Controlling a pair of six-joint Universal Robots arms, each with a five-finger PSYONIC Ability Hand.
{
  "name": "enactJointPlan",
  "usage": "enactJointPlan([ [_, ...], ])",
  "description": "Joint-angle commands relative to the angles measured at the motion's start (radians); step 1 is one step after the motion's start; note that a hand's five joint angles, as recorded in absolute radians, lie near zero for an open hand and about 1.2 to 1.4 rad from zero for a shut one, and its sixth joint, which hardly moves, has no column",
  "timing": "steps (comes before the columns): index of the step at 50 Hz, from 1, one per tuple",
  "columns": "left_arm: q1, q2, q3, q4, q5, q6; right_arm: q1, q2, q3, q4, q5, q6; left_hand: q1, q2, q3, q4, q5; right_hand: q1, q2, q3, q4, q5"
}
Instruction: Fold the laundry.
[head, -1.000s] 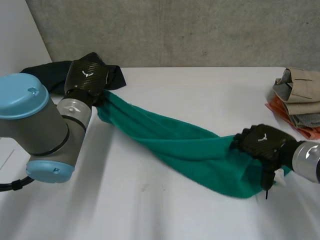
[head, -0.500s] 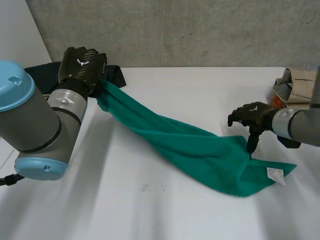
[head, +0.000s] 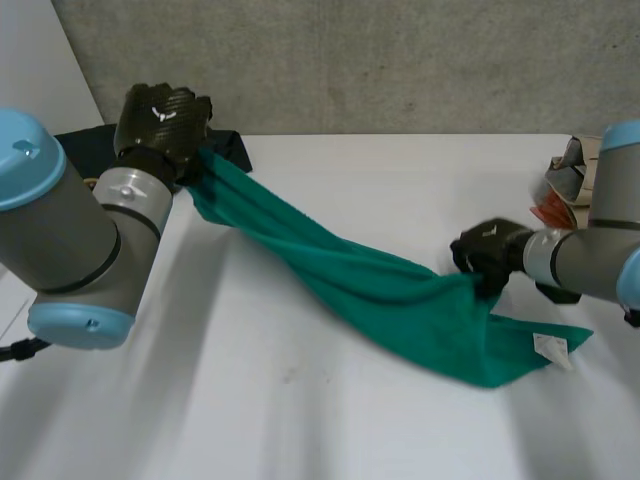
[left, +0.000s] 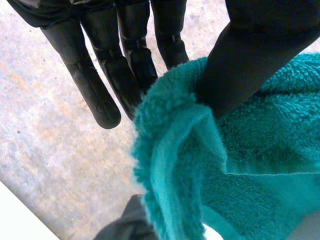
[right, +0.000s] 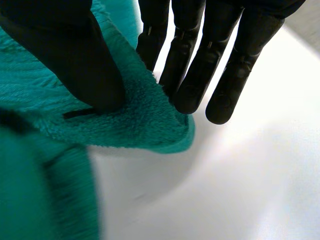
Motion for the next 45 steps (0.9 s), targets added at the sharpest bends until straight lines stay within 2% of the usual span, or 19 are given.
enactJointPlan([
  [1, 0.024, -0.105, 0.214, 0.013, 0.030, 0.002, 0.022, -0.044, -0.188, -0.267, 0.062, 0.110, 0.237, 0.197, 0.202, 0.197, 0.256, 0.419, 0.220, 0.212, 0.209, 0.241],
  [4, 0.037, -0.159, 0.406, 0.019, 0.026, -0.002, 0.033, -0.113, -0.201, -0.455, 0.110, 0.199, 0.237, 0.197, 0.202, 0.197, 0.256, 0.419, 0.220, 0.212, 0.209, 0.241],
  [5, 0.043, -0.185, 0.502, 0.025, 0.023, -0.005, 0.030, -0.161, -0.186, -0.589, 0.140, 0.249, 0.237, 0.197, 0.202, 0.197, 0.256, 0.419, 0.220, 0.212, 0.209, 0.241],
  [9, 0.047, -0.210, 0.656, 0.063, 0.004, -0.013, 0.029, -0.273, -0.115, -0.838, 0.190, 0.332, 0.237, 0.197, 0.202, 0.197, 0.256, 0.419, 0.220, 0.212, 0.209, 0.241],
  [12, 0.047, -0.208, 0.676, 0.100, -0.019, -0.018, 0.029, -0.330, -0.069, -0.884, 0.188, 0.343, 0.237, 0.197, 0.202, 0.197, 0.256, 0.419, 0.220, 0.212, 0.209, 0.241],
  [16, 0.034, -0.193, 0.643, 0.110, -0.033, -0.021, 0.029, -0.399, 0.011, -0.884, 0.175, 0.342, 0.237, 0.197, 0.202, 0.197, 0.256, 0.419, 0.220, 0.212, 0.209, 0.241],
  [20, 0.031, -0.130, 0.476, 0.102, -0.025, -0.036, 0.029, -0.417, 0.147, -0.859, 0.129, 0.340, 0.237, 0.197, 0.202, 0.197, 0.256, 0.419, 0.220, 0.212, 0.209, 0.241],
  [24, 0.025, -0.070, 0.222, 0.097, -0.023, -0.042, 0.025, -0.453, 0.361, -0.783, 0.015, 0.331, 0.237, 0.197, 0.202, 0.197, 0.256, 0.419, 0.220, 0.212, 0.209, 0.241],
  [28, 0.025, -0.075, 0.036, 0.082, -0.025, -0.042, 0.006, -0.454, 0.536, -0.743, -0.069, 0.295, 0.237, 0.197, 0.202, 0.197, 0.256, 0.419, 0.220, 0.212, 0.209, 0.241],
  [35, 0.027, -0.124, -0.120, 0.015, -0.033, -0.035, -0.002, -0.381, 0.727, -0.718, -0.094, 0.117, 0.237, 0.197, 0.202, 0.197, 0.256, 0.419, 0.220, 0.212, 0.209, 0.241],
  [41, 0.004, -0.135, -0.147, -0.131, -0.033, -0.041, -0.062, -0.378, 0.769, -0.605, -0.091, -0.032, 0.237, 0.197, 0.202, 0.197, 0.256, 0.419, 0.220, 0.212, 0.209, 0.241],
  [42, 0.004, -0.132, -0.144, -0.142, -0.029, -0.041, -0.068, -0.379, 0.767, -0.588, -0.091, -0.035, 0.214, 0.174, 0.179, 0.175, 0.233, 0.419, 0.220, 0.212, 0.209, 0.241],
  [43, 0.002, -0.127, -0.144, -0.153, -0.023, -0.039, -0.073, -0.382, 0.764, -0.571, -0.092, -0.035, 0.046, 0.005, 0.011, 0.006, 0.065, 0.419, 0.220, 0.212, 0.209, 0.241],
  [44, 0.004, -0.113, -0.141, -0.165, -0.017, -0.036, -0.083, -0.391, 0.758, -0.542, -0.094, -0.031, -0.290, -0.331, -0.325, -0.330, -0.271, 0.419, 0.220, 0.212, 0.209, 0.241],
  [45, 0.005, -0.101, -0.141, -0.168, -0.016, -0.035, -0.091, -0.399, 0.756, -0.531, -0.095, -0.029, -0.451, -0.491, -0.486, -0.491, -0.432, 0.419, 0.220, 0.212, 0.209, 0.241],
])
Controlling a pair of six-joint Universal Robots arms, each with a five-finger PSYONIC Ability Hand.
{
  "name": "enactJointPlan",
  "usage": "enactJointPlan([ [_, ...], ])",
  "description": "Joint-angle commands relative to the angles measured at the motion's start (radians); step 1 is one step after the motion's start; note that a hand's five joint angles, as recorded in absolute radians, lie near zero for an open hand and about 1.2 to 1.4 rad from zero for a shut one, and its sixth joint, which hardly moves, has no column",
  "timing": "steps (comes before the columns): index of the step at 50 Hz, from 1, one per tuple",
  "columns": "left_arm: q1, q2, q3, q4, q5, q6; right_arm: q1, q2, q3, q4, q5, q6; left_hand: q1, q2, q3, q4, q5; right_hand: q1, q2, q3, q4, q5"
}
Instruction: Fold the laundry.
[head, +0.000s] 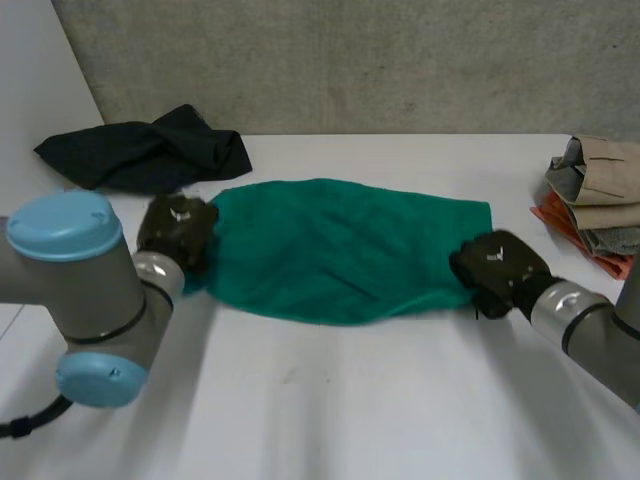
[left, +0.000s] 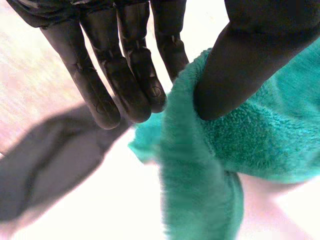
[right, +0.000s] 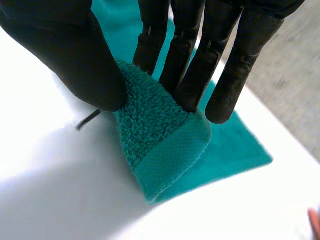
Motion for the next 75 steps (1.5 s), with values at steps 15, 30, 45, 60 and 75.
enactJointPlan([
  [15, 0.265, 0.259, -0.219, -0.102, 0.369, 0.030, -0.141, -0.035, -0.019, 0.126, -0.014, 0.014, -0.696, -0.737, -0.732, -0.740, -0.677, 0.414, 0.220, 0.205, 0.208, 0.232],
  [30, 0.368, 0.306, -0.408, -0.088, 0.492, 0.037, -0.134, -0.027, -0.019, 0.125, -0.016, 0.014, -0.602, -0.643, -0.638, -0.645, -0.583, 0.414, 0.220, 0.205, 0.208, 0.232],
  [45, 0.362, 0.156, -0.360, -0.021, 0.467, 0.049, -0.133, -0.029, -0.016, 0.123, -0.019, 0.012, -0.637, -0.678, -0.674, -0.681, -0.618, 0.414, 0.220, 0.205, 0.208, 0.232],
  [60, 0.347, 0.029, -0.270, 0.001, 0.414, 0.204, -0.137, -0.033, -0.020, 0.123, -0.002, 0.005, 0.237, 0.196, 0.201, 0.194, 0.256, 0.414, 0.220, 0.205, 0.208, 0.232],
  [75, 0.276, 0.495, -0.333, -0.188, 0.322, 0.205, -0.162, -0.291, -0.039, 0.592, 0.004, -0.242, 0.237, 0.196, 0.201, 0.194, 0.256, 0.414, 0.220, 0.205, 0.208, 0.232],
])
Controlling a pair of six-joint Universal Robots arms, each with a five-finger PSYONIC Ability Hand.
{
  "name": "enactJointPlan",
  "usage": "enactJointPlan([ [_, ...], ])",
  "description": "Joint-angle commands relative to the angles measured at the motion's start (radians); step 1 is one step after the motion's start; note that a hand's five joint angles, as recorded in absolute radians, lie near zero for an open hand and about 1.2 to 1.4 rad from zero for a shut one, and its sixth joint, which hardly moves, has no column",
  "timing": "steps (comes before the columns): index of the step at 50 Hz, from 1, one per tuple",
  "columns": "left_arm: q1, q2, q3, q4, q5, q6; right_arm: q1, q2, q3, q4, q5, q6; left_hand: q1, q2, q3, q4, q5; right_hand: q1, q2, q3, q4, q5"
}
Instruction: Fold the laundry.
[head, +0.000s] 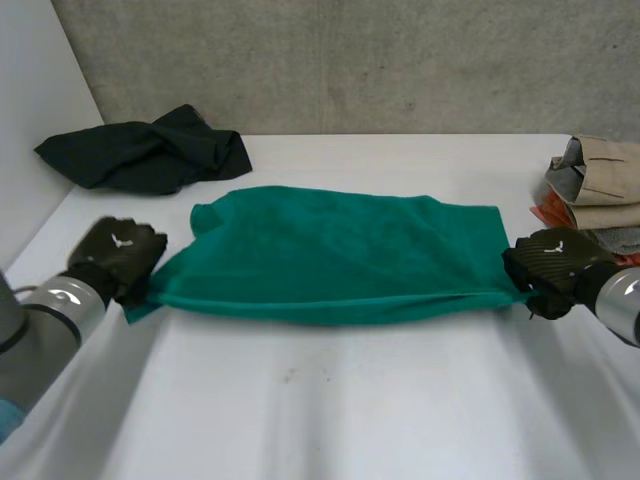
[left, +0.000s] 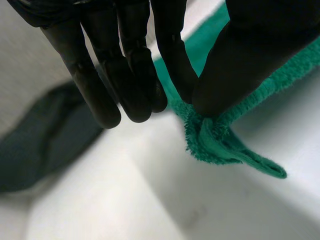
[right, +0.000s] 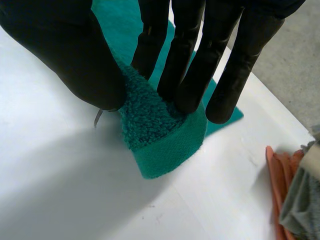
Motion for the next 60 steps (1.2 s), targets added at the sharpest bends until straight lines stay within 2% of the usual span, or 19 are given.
enactJointPlan([
  [1, -0.027, 0.246, -0.042, -0.193, -0.013, 0.006, -0.030, -0.152, -0.007, 0.349, 0.003, -0.200, 0.231, 0.201, 0.206, 0.198, 0.241, 0.414, 0.220, 0.205, 0.208, 0.232],
  [2, -0.028, 0.263, -0.047, -0.264, -0.012, 0.008, -0.047, -0.164, -0.005, 0.419, 0.007, -0.255, 0.231, 0.201, 0.206, 0.198, 0.241, 0.414, 0.220, 0.205, 0.208, 0.232],
  [6, -0.034, 0.256, -0.060, -0.357, -0.007, 0.006, -0.066, -0.169, -0.002, 0.501, 0.015, -0.337, 0.231, 0.201, 0.206, 0.198, 0.241, 0.414, 0.220, 0.205, 0.208, 0.232],
  [9, -0.042, 0.210, -0.067, -0.325, -0.010, 0.006, -0.063, -0.152, 0.002, 0.492, 0.015, -0.326, 0.231, 0.201, 0.206, 0.198, 0.241, 0.414, 0.220, 0.205, 0.208, 0.232],
  [11, -0.053, 0.119, -0.056, -0.270, -0.018, 0.008, -0.060, -0.119, 0.002, 0.469, 0.013, -0.311, 0.231, 0.201, 0.206, 0.198, 0.241, 0.414, 0.220, 0.205, 0.208, 0.232],
  [13, -0.062, 0.056, -0.044, -0.238, -0.026, 0.011, -0.058, -0.048, -0.011, 0.435, 0.023, -0.303, 0.231, 0.201, 0.206, 0.198, 0.241, 0.414, 0.220, 0.205, 0.208, 0.232],
  [20, -0.082, -0.161, 0.114, -0.161, -0.136, 0.050, -0.047, 0.061, -0.119, 0.353, 0.076, -0.248, 0.231, 0.201, 0.206, 0.198, 0.241, 0.414, 0.220, 0.205, 0.208, 0.232],
  [23, -0.115, -0.223, 0.238, -0.116, -0.162, 0.115, 0.015, 0.112, -0.224, 0.297, 0.107, -0.192, 0.231, 0.201, 0.206, 0.198, 0.241, 0.414, 0.220, 0.205, 0.208, 0.232],
  [25, -0.152, -0.266, 0.348, -0.060, -0.164, 0.170, 0.071, 0.159, -0.339, 0.247, 0.130, -0.139, 0.231, 0.201, 0.206, 0.198, 0.241, 0.414, 0.220, 0.205, 0.208, 0.232],
  [29, -0.162, -0.326, 0.574, 0.078, -0.173, 0.224, 0.131, 0.179, -0.530, 0.129, 0.177, -0.057, 0.231, 0.201, 0.206, 0.198, 0.241, 0.414, 0.220, 0.205, 0.208, 0.232],
  [30, -0.168, -0.330, 0.663, 0.132, -0.176, 0.227, 0.144, 0.178, -0.606, 0.048, 0.200, -0.029, 0.231, 0.201, 0.206, 0.198, 0.241, 0.414, 0.220, 0.205, 0.208, 0.232],
  [32, -0.166, -0.330, 0.740, 0.183, -0.184, 0.222, 0.157, 0.175, -0.656, -0.038, 0.217, -0.009, 0.231, 0.201, 0.206, 0.198, 0.241, 0.414, 0.220, 0.205, 0.208, 0.232],
  [34, -0.177, -0.330, 0.850, 0.267, -0.187, 0.215, 0.170, 0.161, -0.705, -0.196, 0.242, 0.029, 0.231, 0.201, 0.206, 0.198, 0.241, 0.414, 0.220, 0.205, 0.208, 0.232],
  [37, -0.186, -0.329, 0.955, 0.328, -0.193, 0.183, 0.177, 0.121, -0.711, -0.385, 0.277, 0.081, 0.231, 0.201, 0.206, 0.198, 0.241, 0.414, 0.220, 0.205, 0.208, 0.232],
  [39, -0.194, -0.326, 0.970, 0.333, -0.194, 0.164, 0.178, 0.109, -0.711, -0.450, 0.288, 0.100, 0.231, 0.201, 0.206, 0.198, 0.241, 0.414, 0.220, 0.205, 0.208, 0.232],
  [46, -0.183, -0.255, 0.873, 0.333, -0.194, 0.074, 0.197, 0.098, -0.673, -0.474, 0.293, 0.115, 0.231, 0.201, 0.206, 0.198, 0.241, 0.414, 0.220, 0.205, 0.208, 0.232],
  [54, -0.129, -0.226, 0.555, 0.330, -0.188, 0.066, 0.200, 0.109, -0.481, -0.429, 0.262, 0.114, 0.231, 0.201, 0.206, 0.198, 0.241, 0.414, 0.220, 0.205, 0.208, 0.232],
  [59, -0.137, -0.241, 0.357, 0.321, -0.176, 0.052, 0.201, 0.116, -0.371, -0.358, 0.242, 0.109, 0.231, 0.201, 0.206, 0.198, 0.241, 0.414, 0.220, 0.205, 0.208, 0.232],
  [60, -0.139, -0.244, 0.337, 0.322, -0.171, 0.048, 0.206, 0.115, -0.361, -0.353, 0.242, 0.109, -0.010, -0.040, -0.035, -0.043, 0.000, 0.414, 0.220, 0.205, 0.208, 0.232],
])
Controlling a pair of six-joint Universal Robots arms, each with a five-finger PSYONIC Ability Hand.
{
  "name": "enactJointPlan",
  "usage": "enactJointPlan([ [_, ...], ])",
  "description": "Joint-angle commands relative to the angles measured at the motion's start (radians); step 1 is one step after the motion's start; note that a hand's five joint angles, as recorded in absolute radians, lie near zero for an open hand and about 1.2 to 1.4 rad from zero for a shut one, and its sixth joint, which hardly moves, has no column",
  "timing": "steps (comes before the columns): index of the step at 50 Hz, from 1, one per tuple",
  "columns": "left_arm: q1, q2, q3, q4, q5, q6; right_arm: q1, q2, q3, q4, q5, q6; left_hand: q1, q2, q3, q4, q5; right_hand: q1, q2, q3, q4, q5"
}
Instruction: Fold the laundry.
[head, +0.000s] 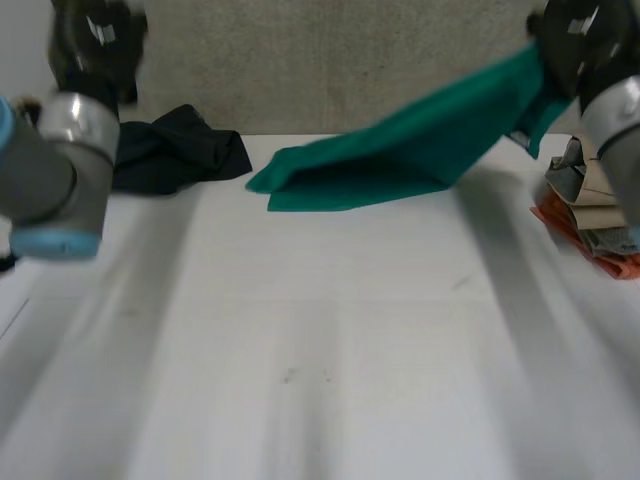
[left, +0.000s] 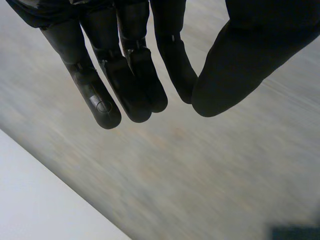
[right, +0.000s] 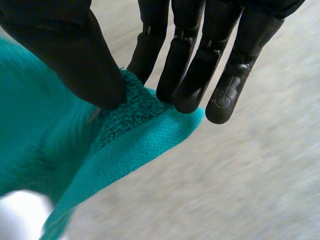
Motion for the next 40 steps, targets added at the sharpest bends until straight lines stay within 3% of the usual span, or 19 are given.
enactJointPlan([
  [1, -0.008, -0.027, -0.278, -0.007, 0.031, -0.034, 0.008, 0.002, 0.142, 0.079, -0.024, -0.005, -0.797, -0.831, -0.826, -0.832, -0.787, 0.410, 0.220, 0.205, 0.208, 0.232],
  [2, -0.014, -0.037, -0.290, -0.002, 0.040, -0.043, 0.013, -0.003, 0.140, 0.079, -0.022, -0.002, -0.971, -1.004, -1.000, -1.006, -0.961, 0.410, 0.220, 0.205, 0.208, 0.232],
  [16, -0.101, -0.175, -0.161, -0.015, 0.054, -0.407, 0.172, -0.240, 0.007, 0.216, -0.073, 0.023, -0.929, -0.962, -0.957, -0.963, -0.918, 0.410, 0.220, 0.205, 0.208, 0.232],
  [22, -0.126, -0.244, -0.102, -0.018, 0.054, -0.459, 0.237, -0.325, -0.024, 0.225, -0.079, 0.029, -0.932, -0.965, -0.960, -0.966, -0.921, 0.410, 0.220, 0.205, 0.208, 0.232],
  [27, -0.193, -0.320, -0.051, -0.018, 0.053, -0.458, 0.281, -0.386, -0.041, 0.239, -0.073, 0.029, -0.926, -0.959, -0.954, -0.960, -0.915, 0.410, 0.220, 0.205, 0.208, 0.232],
  [34, -0.219, -0.320, -0.074, -0.021, 0.024, -0.458, 0.267, -0.357, 0.010, 0.375, -0.041, 0.061, -0.926, -0.959, -0.954, -0.960, -0.915, 0.410, 0.220, 0.205, 0.208, 0.232],
  [35, -0.222, -0.314, -0.091, -0.021, 0.014, -0.458, 0.267, -0.316, 0.036, 0.409, -0.018, 0.093, -0.926, -0.959, -0.954, -0.960, -0.915, -0.072, -0.262, -0.276, -0.274, -0.249],
  [36, -0.219, -0.305, -0.100, -0.021, 0.010, -0.456, 0.266, -0.290, 0.047, 0.423, -0.001, 0.115, -0.926, -0.959, -0.954, -0.960, -0.915, -0.207, -0.397, -0.412, -0.409, -0.385],
  [40, -0.190, -0.215, -0.146, -0.021, -0.003, -0.456, 0.241, -0.141, 0.096, 0.444, 0.093, 0.228, -0.926, -0.959, -0.954, -0.960, -0.915, -0.370, -0.559, -0.574, -0.572, -0.547],
])
